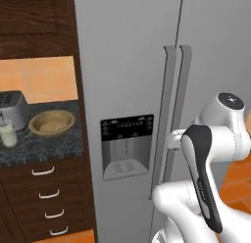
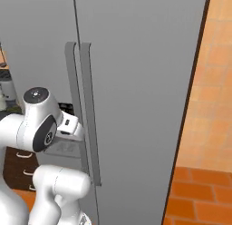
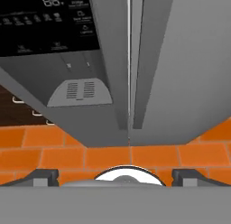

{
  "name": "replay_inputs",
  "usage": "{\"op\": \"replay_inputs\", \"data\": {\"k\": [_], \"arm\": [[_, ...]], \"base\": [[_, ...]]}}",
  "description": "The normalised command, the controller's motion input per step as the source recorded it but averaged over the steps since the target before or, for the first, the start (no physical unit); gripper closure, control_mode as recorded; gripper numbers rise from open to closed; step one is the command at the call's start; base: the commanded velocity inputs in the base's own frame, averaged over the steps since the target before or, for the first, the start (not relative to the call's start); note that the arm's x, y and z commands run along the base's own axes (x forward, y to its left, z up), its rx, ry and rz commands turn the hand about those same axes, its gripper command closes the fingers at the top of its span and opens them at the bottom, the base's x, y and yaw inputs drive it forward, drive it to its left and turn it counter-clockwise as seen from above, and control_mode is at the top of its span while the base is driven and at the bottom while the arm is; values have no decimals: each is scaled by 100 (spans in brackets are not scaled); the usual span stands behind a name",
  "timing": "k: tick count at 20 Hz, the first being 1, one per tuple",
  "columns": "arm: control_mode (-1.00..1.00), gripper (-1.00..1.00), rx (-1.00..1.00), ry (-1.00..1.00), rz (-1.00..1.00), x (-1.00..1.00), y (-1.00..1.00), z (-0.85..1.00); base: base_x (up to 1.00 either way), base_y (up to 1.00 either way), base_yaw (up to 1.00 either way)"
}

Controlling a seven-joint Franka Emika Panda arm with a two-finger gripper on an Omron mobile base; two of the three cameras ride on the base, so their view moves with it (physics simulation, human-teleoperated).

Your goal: Grab a lemon wedge from the fridge and one ice cube from the ice bowl, and put them in the glass of lemonade.

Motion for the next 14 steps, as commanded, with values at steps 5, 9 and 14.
{"op": "replay_inputs", "data": {"k": [5,9,14], "arm": [[100,-100,0,0,0,0,0,0],[100,-100,0,0,0,0,0,0],[100,-100,0,0,0,0,0,0]], "base": [[-64,-36,1],[-76,-3,0],[-27,22,-2]]}}
